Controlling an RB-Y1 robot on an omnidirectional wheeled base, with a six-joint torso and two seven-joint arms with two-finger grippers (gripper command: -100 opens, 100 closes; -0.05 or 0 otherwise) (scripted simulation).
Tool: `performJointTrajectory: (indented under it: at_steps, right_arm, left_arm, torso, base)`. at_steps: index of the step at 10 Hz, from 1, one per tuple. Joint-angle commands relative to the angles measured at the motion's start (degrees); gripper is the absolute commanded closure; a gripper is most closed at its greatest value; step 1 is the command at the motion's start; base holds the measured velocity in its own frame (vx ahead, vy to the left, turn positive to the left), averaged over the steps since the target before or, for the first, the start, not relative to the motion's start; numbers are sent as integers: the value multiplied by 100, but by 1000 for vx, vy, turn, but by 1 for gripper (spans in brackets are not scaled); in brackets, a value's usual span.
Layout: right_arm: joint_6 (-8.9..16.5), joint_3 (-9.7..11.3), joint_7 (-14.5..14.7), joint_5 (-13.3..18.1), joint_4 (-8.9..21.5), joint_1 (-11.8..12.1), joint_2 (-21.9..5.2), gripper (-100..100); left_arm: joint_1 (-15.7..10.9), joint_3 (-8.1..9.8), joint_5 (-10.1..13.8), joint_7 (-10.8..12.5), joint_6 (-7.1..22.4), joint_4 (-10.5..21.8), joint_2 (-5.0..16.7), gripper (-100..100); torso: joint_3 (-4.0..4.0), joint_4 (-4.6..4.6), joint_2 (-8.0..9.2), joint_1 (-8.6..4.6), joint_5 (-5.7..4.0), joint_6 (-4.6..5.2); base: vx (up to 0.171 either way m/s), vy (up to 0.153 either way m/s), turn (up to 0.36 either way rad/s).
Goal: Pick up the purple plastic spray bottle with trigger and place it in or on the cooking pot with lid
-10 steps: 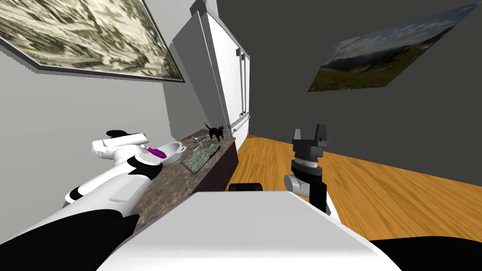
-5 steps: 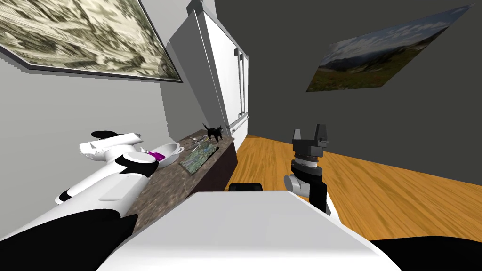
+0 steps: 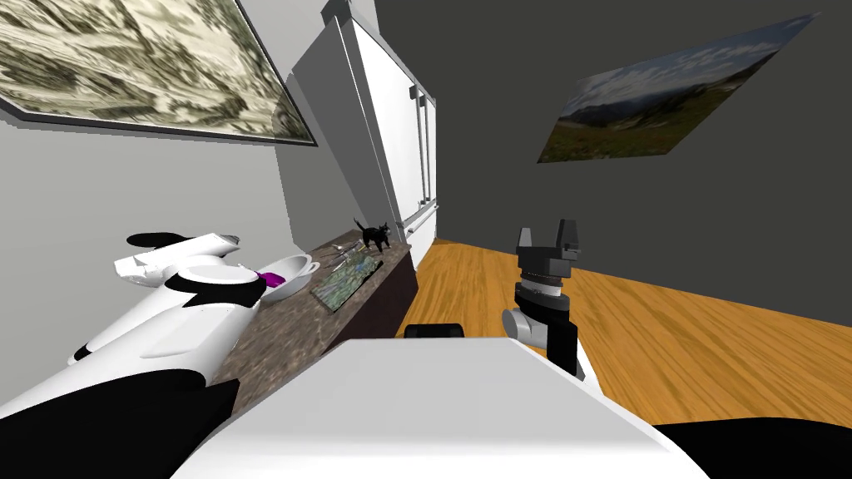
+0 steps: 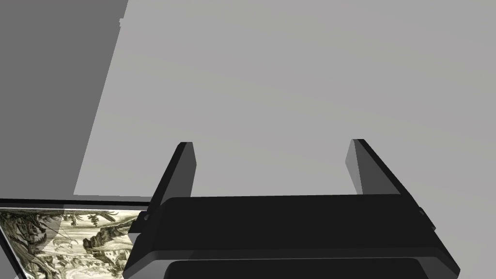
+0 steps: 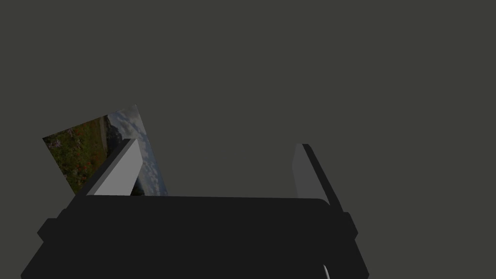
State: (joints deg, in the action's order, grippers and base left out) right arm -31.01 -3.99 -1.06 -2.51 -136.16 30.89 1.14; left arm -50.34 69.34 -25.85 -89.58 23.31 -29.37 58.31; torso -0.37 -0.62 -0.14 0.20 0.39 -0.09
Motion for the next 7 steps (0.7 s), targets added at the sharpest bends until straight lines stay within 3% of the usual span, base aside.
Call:
performJointTrajectory:
  at_steps: [1,2,3,4,5,7]
  right_arm:
    - [0,0,0,0,0,0,0,0]
    - [0,0,0,0,0,0,0,0]
    - [0,0,0,0,0,0,0,0]
    - [0,0,0,0,0,0,0,0]
    - [0,0,0,0,0,0,0,0]
    - [0,0,0,0,0,0,0,0]
  left_arm:
    - [-209,286,-47,-286,-184,286,217,-100]
    - [-209,406,-47,-346,-184,379,217,-100]
    - [-209,406,-47,-447,-184,379,217,-100]
    - [-216,376,-79,-335,-210,403,226,-100]
    - [-215,382,-74,-369,-202,396,222,0]
    - [-215,381,-74,-366,-203,397,223,0]
  torso:
    - [0,0,0,0,0,0]
    - [1,1,0,-6,-2,1]
    - [0,0,1,-5,-1,0]
    - [2,1,3,2,1,0]
    - [3,1,5,7,2,0]
    - [3,2,6,11,3,-1]
  base:
    - [16,-43,-51]
    - [13,-39,-16]
    - [3,-16,9]
    - [0,0,0]
    - [0,0,0]
    - [0,0,0]
